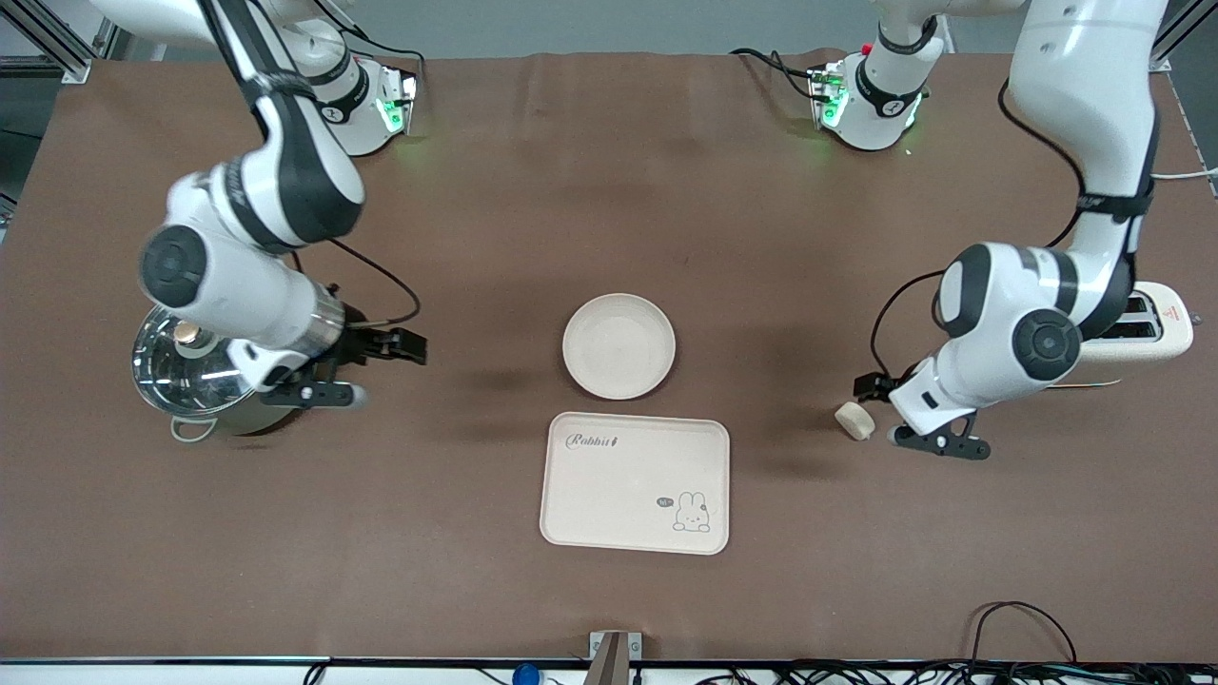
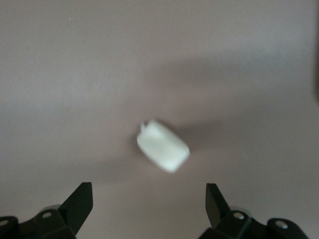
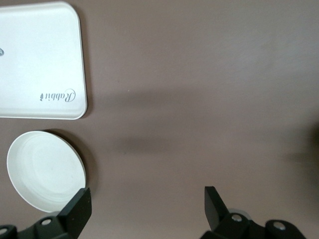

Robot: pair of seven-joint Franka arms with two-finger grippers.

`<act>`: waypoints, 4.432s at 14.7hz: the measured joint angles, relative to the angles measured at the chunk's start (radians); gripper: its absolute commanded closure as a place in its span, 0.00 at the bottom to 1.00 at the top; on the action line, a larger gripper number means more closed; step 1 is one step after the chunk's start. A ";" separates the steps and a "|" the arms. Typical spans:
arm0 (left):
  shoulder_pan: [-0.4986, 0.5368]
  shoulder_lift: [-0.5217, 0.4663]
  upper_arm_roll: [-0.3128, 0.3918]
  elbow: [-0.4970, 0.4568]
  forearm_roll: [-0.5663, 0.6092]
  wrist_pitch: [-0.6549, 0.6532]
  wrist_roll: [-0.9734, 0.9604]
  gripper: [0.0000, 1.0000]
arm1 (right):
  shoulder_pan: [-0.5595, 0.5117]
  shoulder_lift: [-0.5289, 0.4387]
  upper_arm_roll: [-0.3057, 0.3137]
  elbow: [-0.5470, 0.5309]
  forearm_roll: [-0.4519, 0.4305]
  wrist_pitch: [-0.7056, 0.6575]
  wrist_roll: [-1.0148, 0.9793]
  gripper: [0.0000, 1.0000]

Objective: Place bun in plate and plate on tray
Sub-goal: 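Grasp the bun with the left gripper while the right gripper grips the plate, then carry the cream bun with the left gripper and lower it into the plate, then open the left gripper and raise it away from the plate, then slide the white plate onto the rabbit tray with the right gripper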

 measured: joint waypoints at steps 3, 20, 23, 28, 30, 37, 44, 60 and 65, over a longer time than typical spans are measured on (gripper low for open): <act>-0.001 0.070 -0.007 -0.036 0.000 0.164 0.000 0.04 | 0.083 0.011 0.000 -0.164 0.135 0.252 0.010 0.00; -0.001 0.068 -0.116 -0.077 -0.031 0.257 -0.137 0.91 | 0.408 0.260 -0.001 -0.194 0.170 0.677 0.280 0.00; -0.033 0.056 -0.188 -0.004 -0.032 0.150 -0.362 0.91 | 0.416 0.289 -0.001 -0.186 0.170 0.703 0.284 0.00; -0.241 0.065 -0.199 0.070 -0.032 0.122 -0.803 0.89 | 0.420 0.319 -0.002 -0.182 0.170 0.748 0.285 0.00; -0.325 0.094 -0.198 0.108 -0.032 0.123 -0.945 0.56 | 0.422 0.329 -0.002 -0.182 0.170 0.762 0.285 0.00; -0.368 0.146 -0.188 0.148 -0.032 0.125 -1.030 0.00 | 0.425 0.333 -0.003 -0.180 0.170 0.766 0.285 0.30; -0.280 0.035 -0.182 0.191 0.106 -0.073 -0.894 0.00 | 0.432 0.332 -0.004 -0.161 0.171 0.771 0.285 0.97; 0.209 -0.484 -0.178 0.286 0.062 -0.675 -0.064 0.00 | 0.424 0.327 -0.016 -0.121 0.171 0.777 0.285 1.00; 0.216 -0.562 -0.177 0.204 0.030 -0.693 -0.062 0.00 | 0.422 0.323 -0.017 -0.100 0.173 0.778 0.285 1.00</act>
